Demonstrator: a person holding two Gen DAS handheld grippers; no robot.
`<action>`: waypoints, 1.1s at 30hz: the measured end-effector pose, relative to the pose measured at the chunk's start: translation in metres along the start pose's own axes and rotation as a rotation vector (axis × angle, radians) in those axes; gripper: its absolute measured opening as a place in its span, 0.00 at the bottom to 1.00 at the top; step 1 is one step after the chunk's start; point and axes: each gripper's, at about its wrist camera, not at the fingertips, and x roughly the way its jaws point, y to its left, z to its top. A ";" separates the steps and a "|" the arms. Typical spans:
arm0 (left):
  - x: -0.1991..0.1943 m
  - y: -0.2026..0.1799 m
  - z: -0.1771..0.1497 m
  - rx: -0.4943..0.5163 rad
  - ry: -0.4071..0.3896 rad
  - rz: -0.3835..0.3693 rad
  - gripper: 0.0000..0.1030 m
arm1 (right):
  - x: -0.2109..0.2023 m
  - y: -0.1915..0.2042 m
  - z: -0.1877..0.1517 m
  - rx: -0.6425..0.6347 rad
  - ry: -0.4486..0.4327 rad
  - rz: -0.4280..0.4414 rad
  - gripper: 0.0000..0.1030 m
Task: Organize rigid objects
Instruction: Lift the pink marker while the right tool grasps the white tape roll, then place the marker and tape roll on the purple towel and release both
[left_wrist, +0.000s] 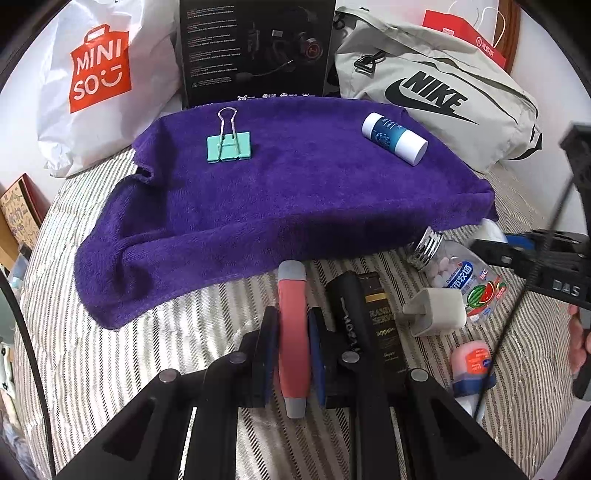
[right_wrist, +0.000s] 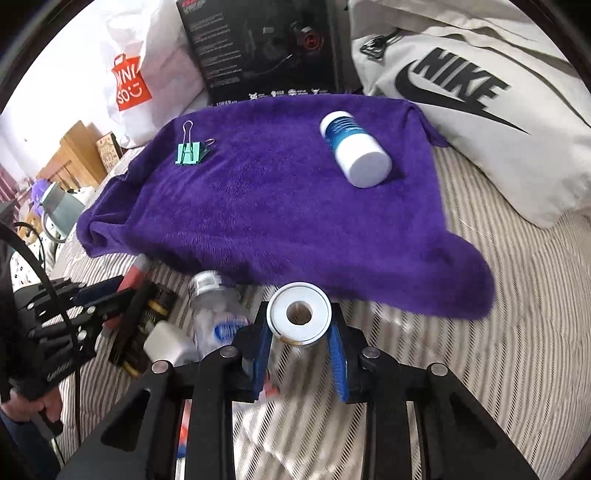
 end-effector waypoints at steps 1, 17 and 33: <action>-0.001 0.001 -0.001 -0.002 0.000 0.005 0.16 | -0.004 -0.003 -0.003 0.001 0.003 -0.004 0.28; 0.002 -0.002 0.001 0.002 -0.024 0.016 0.16 | -0.011 -0.015 -0.025 -0.068 0.008 -0.121 0.28; -0.032 0.019 0.005 -0.055 -0.054 -0.002 0.16 | -0.036 -0.009 -0.015 -0.076 -0.005 -0.030 0.27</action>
